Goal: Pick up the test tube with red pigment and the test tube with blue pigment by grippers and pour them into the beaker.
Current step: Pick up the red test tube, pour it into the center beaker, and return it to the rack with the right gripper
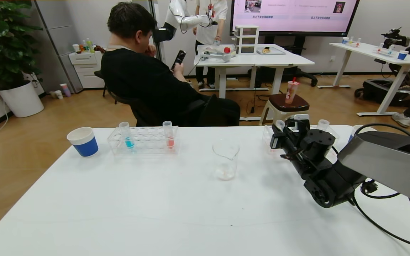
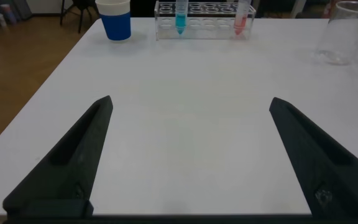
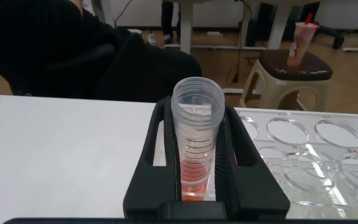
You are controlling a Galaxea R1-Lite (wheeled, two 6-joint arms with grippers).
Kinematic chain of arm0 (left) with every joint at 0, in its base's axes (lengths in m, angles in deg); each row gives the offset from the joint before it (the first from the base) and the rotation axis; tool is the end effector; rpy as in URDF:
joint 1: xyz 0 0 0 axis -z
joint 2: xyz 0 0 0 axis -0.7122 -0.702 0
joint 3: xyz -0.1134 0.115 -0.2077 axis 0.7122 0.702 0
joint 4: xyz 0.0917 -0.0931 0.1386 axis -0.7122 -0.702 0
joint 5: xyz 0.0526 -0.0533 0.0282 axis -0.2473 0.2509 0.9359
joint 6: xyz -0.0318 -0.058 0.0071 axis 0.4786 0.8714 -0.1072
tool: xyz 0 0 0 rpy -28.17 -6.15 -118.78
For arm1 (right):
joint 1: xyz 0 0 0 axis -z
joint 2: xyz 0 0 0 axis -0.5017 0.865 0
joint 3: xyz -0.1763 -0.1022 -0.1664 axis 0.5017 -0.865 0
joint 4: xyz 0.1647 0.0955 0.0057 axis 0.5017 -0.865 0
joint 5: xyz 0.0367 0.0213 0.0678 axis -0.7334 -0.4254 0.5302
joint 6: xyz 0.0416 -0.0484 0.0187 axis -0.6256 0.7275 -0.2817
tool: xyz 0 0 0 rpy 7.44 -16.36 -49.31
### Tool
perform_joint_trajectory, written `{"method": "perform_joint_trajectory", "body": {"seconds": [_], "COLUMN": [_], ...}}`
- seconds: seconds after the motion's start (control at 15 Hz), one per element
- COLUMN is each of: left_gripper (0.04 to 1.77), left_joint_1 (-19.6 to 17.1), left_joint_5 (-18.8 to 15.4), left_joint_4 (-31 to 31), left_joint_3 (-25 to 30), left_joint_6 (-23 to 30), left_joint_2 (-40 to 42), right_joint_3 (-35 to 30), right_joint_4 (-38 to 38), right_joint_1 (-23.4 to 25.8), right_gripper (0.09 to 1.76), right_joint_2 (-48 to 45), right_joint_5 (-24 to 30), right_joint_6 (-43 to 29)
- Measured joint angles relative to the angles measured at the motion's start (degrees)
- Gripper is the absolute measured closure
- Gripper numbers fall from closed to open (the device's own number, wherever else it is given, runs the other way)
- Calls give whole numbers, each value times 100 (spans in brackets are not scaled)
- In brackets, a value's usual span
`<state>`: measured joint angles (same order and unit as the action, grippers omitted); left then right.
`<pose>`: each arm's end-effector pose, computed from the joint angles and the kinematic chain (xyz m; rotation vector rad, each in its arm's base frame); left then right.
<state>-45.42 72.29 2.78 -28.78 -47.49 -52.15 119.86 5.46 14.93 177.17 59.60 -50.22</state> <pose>0.0584 0.0000 0.0755 -0.0071 -0.0006 0.0001 0.4351 0.1049 0.0346 0.0452 -0.1035 0.0741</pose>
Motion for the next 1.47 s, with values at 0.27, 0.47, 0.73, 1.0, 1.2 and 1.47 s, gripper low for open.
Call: {"method": "perform_joint_trajectory", "body": {"seconds": [0.27,0.47,0.73,1.0,1.2,1.47], "left_gripper": [5,5,5,5,5,5], "left_joint_1": [0,0,0,0,0,0], "left_joint_5": [0,0,0,0,0,0], "left_joint_4": [0,0,0,0,0,0], "left_joint_3": [0,0,0,0,0,0], "left_joint_6": [0,0,0,0,0,0], "left_joint_2": [0,0,0,0,0,0], "right_joint_3": [0,20,168,422,529,494], "right_joint_4": [12,-7,-344,-991,-1214,-1091], "right_joint_1": [30,43,48,10,-40,-162], "right_gripper": [136,136,136,136,136,136], "right_joint_2": [-16,-66,-355,-835,-1100,-1248], "right_joint_5": [13,28,30,37,118,555], "right_joint_6": [0,197,357,467,501,1129]}}
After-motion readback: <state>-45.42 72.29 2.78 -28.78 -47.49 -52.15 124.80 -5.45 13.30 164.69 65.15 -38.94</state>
